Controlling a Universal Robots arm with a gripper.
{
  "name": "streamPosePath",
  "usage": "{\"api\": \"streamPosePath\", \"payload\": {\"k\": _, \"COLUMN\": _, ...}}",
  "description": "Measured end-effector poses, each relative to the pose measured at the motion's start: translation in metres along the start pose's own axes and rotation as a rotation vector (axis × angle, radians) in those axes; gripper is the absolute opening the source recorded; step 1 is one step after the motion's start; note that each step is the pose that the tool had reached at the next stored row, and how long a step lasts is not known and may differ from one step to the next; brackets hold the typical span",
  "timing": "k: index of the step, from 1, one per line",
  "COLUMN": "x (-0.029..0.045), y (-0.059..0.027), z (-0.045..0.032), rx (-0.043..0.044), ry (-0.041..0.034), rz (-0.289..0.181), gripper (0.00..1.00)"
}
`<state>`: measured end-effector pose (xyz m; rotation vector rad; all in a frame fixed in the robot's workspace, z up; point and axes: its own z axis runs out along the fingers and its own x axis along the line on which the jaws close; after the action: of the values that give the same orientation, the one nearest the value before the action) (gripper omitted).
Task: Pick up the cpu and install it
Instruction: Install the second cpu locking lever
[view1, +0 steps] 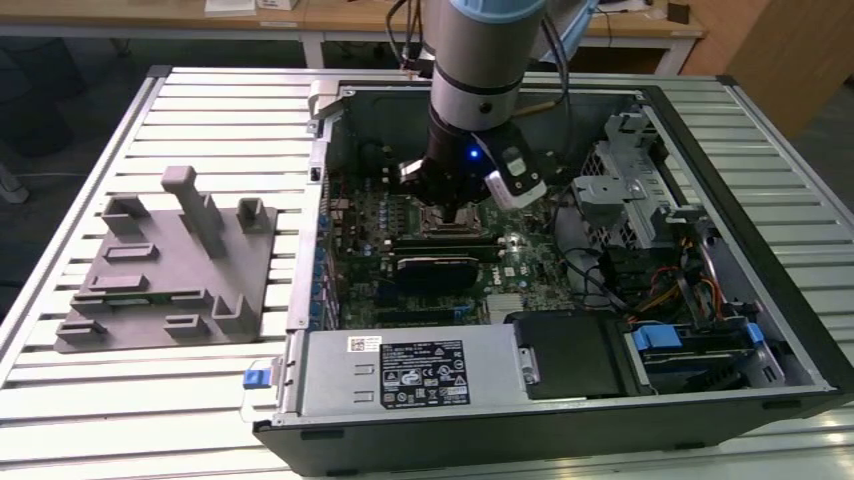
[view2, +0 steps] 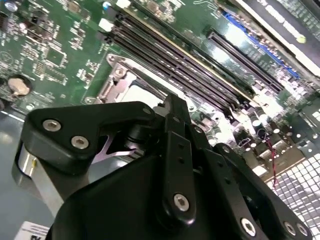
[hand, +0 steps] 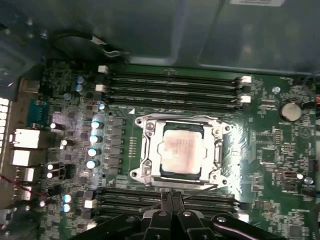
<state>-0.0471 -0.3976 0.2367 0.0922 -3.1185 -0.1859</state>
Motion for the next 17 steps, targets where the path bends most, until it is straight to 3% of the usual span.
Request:
{"api": "streamPosePath", "payload": {"k": 2, "x": 0.0023, "y": -0.0013, "z": 0.0078, "rx": -0.0004, "ry": 0.0007, "rz": 0.000, "gripper": 0.11}}
{"api": "streamPosePath", "payload": {"k": 11, "x": 0.0026, "y": -0.0038, "z": 0.0171, "rx": -0.0120, "ry": 0.0052, "rz": 0.000, "gripper": 0.11}}
{"api": "streamPosePath", "payload": {"k": 17, "x": 0.0033, "y": -0.0092, "z": 0.0186, "rx": -0.0446, "ry": 0.0038, "rz": 0.000, "gripper": 0.11}}
